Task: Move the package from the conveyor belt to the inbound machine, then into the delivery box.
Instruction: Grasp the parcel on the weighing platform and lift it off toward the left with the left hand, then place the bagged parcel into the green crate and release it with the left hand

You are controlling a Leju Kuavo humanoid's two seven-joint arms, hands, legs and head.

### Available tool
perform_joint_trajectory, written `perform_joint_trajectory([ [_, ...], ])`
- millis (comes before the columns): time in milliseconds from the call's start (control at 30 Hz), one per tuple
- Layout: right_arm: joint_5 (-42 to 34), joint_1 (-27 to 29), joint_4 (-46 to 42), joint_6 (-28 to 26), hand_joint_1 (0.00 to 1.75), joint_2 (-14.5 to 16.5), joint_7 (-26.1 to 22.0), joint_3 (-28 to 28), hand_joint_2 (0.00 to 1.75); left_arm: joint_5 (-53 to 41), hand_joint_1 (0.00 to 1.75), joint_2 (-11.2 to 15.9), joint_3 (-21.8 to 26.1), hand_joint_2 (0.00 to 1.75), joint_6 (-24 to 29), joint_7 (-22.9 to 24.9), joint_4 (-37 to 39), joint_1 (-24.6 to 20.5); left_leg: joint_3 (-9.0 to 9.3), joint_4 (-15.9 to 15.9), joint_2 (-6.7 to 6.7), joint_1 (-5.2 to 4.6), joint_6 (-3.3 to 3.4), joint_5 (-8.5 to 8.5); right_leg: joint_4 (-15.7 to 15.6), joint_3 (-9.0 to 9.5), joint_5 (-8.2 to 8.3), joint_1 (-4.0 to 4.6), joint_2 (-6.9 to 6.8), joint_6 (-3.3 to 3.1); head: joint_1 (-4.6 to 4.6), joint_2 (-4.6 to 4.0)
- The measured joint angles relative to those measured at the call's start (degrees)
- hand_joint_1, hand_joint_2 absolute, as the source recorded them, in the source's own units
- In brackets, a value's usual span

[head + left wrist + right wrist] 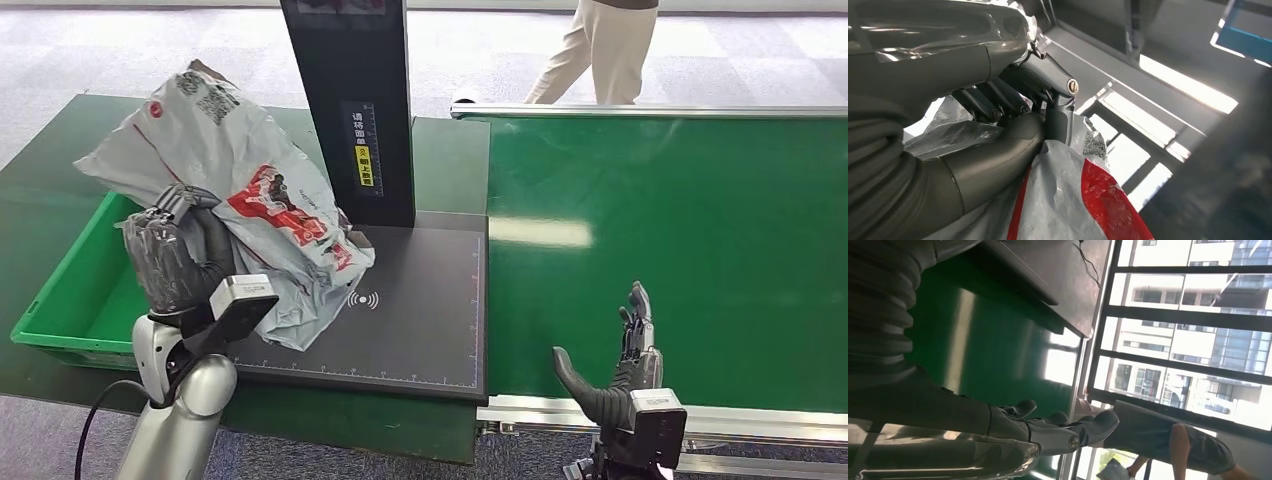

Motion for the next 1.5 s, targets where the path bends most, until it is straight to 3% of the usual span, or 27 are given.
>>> perform_joint_trajectory([
  [200,-0.7,0.4,0.0,-1.4,0.00,-0.1,0.0,0.3,1.75,-4.3,1.75,1.9,10.3,1.75,0.0,3.1,4.8,-7.0,0.06,0.0,0.00,0.00,-0.03,0.07,0.0,0.05,0.03,0.00,0.00,-0.02,0.00,0.00],
  [467,-1.4,-0.5,0.0,-1.3,0.00,-0.3,0.8,1.7,1.75,-15.8,1.75,9.4,19.6,1.75,-0.1,12.7,28.8,-18.8,0.07,0.0,0.16,0.04,-0.06,0.11,0.0,0.02,0.05,0.07,0.07,-0.05,0.01,0.00],
  [633,-1.4,-1.2,0.2,-1.3,0.00,-0.3,1.0,2.4,1.75,-17.9,1.75,12.2,23.2,1.75,-0.1,13.6,39.0,-21.2,-0.02,0.0,0.18,0.04,-0.07,0.10,0.0,-0.05,0.05,0.07,0.09,-0.05,0.02,0.00],
  [833,-1.4,-1.4,0.2,-1.3,0.00,-0.3,1.0,2.8,1.75,-18.7,1.71,13.3,24.8,1.75,0.0,14.0,43.7,-22.2,-0.06,0.0,0.13,0.03,-0.07,0.09,0.0,-0.05,0.04,0.05,0.06,-0.04,0.03,0.00],
  [967,-1.4,-1.7,0.5,-1.2,0.00,-0.4,1.2,3.1,1.75,-20.2,0.03,13.6,25.4,1.75,0.0,14.7,45.9,-22.4,-0.04,0.0,0.13,0.03,-0.07,0.09,0.0,-0.05,0.05,0.06,0.06,-0.05,0.01,0.00],
  [1100,-1.4,-2.4,1.1,-0.8,0.00,-0.4,1.3,3.3,1.75,-19.6,0.00,13.7,26.0,1.75,0.0,13.4,47.9,-22.5,-0.03,0.0,0.13,0.04,-0.07,0.09,0.0,-0.05,0.05,0.07,0.06,-0.05,0.01,0.00],
  [1267,-1.2,-2.9,1.8,-0.4,0.00,-0.4,1.3,3.4,1.75,-13.5,0.00,13.5,26.1,1.75,-0.9,8.4,49.1,-22.4,-0.04,0.0,0.13,0.04,-0.07,0.09,0.0,-0.05,0.05,0.06,0.06,-0.05,0.02,0.00],
  [1500,-1.1,-3.0,2.5,-0.4,0.00,-0.5,1.3,3.4,1.75,-12.2,0.00,13.2,26.1,1.75,-1.3,7.5,49.3,-22.3,-0.04,0.0,0.12,0.03,-0.07,0.09,0.0,-0.05,0.05,0.06,0.06,-0.05,0.02,0.00],
])
